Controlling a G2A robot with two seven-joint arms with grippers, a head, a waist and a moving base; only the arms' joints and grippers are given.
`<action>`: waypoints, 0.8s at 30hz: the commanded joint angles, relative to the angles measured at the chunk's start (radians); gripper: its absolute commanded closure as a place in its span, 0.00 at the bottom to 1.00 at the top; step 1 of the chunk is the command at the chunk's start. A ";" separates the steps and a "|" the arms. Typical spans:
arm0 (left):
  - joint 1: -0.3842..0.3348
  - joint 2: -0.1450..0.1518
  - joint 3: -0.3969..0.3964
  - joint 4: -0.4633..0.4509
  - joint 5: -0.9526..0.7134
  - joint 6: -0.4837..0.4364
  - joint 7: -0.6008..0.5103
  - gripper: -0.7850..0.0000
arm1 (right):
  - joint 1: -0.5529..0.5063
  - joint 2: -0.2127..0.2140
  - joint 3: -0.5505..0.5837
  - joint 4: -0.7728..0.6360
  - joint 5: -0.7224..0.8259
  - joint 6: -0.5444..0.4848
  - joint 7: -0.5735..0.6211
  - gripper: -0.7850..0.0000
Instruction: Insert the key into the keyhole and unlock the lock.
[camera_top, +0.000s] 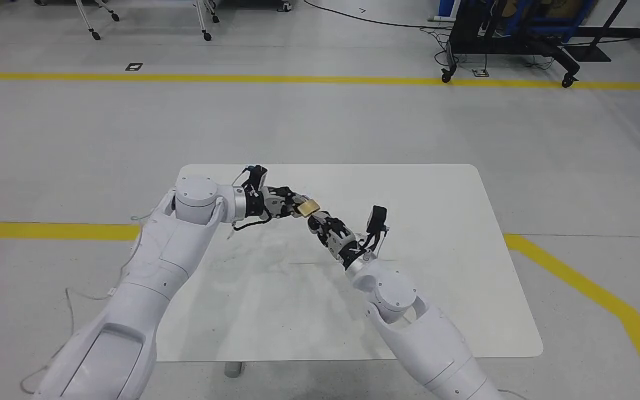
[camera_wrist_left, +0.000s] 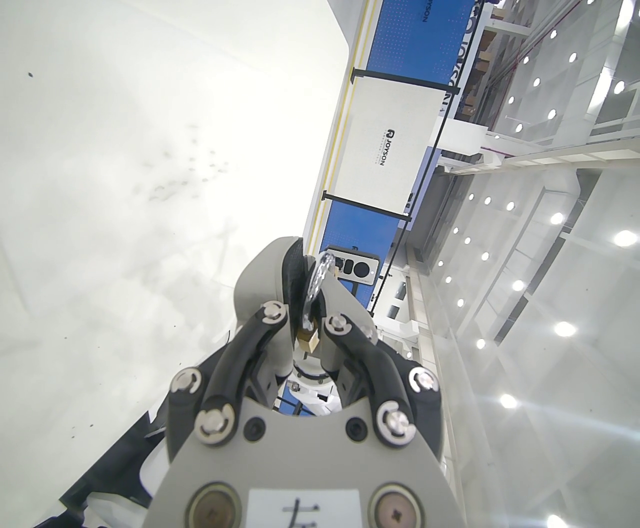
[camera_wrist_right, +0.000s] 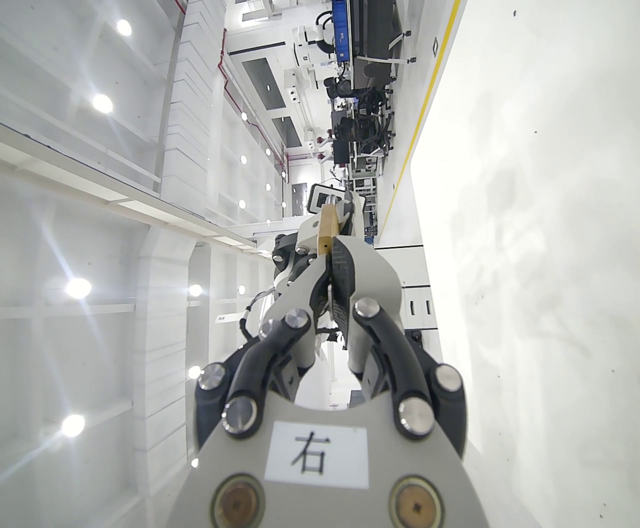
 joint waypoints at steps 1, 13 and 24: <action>-0.001 0.000 0.000 0.000 0.002 0.001 -0.001 1.00 | -0.002 -0.001 0.003 -0.001 0.002 -0.002 0.003 0.83; -0.001 -0.001 -0.002 0.002 0.001 0.005 0.002 1.00 | -0.014 -0.004 0.016 -0.007 -0.004 -0.006 0.017 0.79; -0.001 -0.002 -0.001 0.000 0.006 0.007 0.006 1.00 | -0.030 -0.006 0.028 -0.020 -0.015 -0.011 0.025 0.75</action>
